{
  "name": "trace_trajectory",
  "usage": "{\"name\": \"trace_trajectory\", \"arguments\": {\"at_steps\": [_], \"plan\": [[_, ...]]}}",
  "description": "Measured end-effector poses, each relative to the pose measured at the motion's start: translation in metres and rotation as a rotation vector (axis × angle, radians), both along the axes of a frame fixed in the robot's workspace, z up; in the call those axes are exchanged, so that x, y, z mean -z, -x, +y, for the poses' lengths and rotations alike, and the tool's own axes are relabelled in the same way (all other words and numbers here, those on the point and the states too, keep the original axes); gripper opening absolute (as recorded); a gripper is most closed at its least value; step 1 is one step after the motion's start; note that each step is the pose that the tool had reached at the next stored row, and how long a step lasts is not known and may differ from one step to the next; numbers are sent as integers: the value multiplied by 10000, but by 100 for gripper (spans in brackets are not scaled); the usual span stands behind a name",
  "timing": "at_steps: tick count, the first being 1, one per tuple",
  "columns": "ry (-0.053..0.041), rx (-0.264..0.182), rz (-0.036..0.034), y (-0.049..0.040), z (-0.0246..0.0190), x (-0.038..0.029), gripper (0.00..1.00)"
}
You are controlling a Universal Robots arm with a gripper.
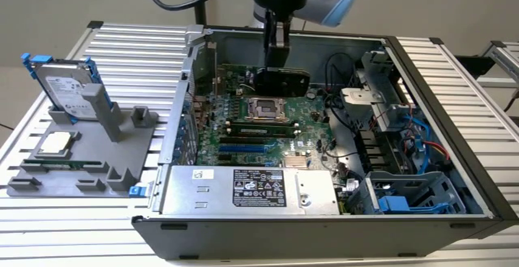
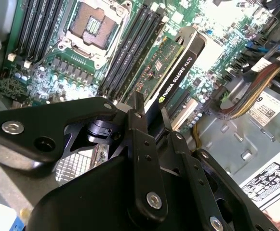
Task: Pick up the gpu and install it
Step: 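Insert the gpu into the slot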
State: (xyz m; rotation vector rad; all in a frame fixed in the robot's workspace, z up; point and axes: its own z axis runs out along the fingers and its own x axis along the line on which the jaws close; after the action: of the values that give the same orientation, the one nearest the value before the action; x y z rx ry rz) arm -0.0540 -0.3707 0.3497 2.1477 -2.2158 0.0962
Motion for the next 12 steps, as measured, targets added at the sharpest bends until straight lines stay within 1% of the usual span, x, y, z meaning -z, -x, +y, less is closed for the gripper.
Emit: {"name": "trace_trajectory", "arguments": {"at_steps": [6, 12], "plan": [[27, 0, 0, 0, 29, 28, 0], [33, -1, -1, 0, 46, 55, 0]]}}
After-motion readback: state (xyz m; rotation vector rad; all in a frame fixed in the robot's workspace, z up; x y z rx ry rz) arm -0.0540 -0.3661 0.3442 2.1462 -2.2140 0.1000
